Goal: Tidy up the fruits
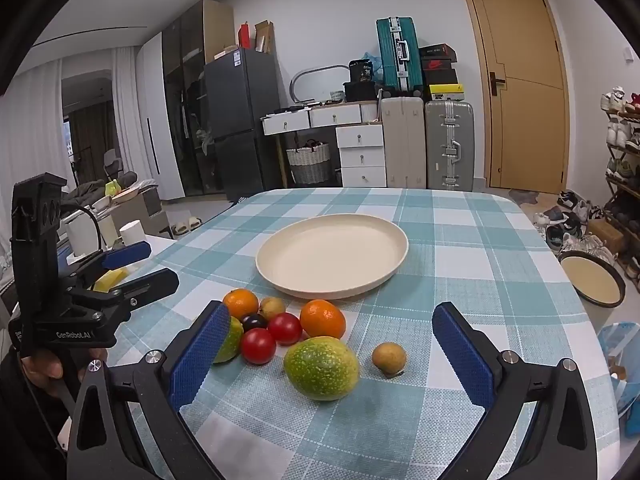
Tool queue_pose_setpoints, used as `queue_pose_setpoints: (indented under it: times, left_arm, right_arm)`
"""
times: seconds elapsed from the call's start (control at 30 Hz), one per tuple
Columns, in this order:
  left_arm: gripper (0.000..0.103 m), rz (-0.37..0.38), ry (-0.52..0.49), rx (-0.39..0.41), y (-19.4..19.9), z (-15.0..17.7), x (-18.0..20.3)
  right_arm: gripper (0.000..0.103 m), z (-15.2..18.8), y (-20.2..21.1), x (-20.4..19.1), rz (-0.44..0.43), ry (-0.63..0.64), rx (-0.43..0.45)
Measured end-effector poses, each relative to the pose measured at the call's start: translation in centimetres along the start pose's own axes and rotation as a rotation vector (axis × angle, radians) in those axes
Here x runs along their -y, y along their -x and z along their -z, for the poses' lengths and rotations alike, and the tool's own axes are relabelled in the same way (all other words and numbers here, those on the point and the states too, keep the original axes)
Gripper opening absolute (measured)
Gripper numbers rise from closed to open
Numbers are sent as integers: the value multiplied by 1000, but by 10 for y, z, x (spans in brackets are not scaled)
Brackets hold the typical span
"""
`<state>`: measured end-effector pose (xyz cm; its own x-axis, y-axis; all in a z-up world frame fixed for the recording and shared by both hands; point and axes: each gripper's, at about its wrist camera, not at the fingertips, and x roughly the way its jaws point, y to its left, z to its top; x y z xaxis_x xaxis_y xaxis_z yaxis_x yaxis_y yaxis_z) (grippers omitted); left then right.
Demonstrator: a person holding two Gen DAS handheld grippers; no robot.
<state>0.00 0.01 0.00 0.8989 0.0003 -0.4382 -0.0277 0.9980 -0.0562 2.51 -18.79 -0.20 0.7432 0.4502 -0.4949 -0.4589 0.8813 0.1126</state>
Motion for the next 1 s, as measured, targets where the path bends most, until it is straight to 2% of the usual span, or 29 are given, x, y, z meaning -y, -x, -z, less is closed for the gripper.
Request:
queue_pose_setpoints:
  times: [0.3, 1.0]
  left_arm:
    - [102, -32, -6, 7, 0, -2, 2]
    - [102, -25, -11, 4, -2, 0, 1]
  right_arm:
    - [103, 0, -2, -1, -1, 4, 0]
    - [103, 1, -3, -2, 4, 8, -3]
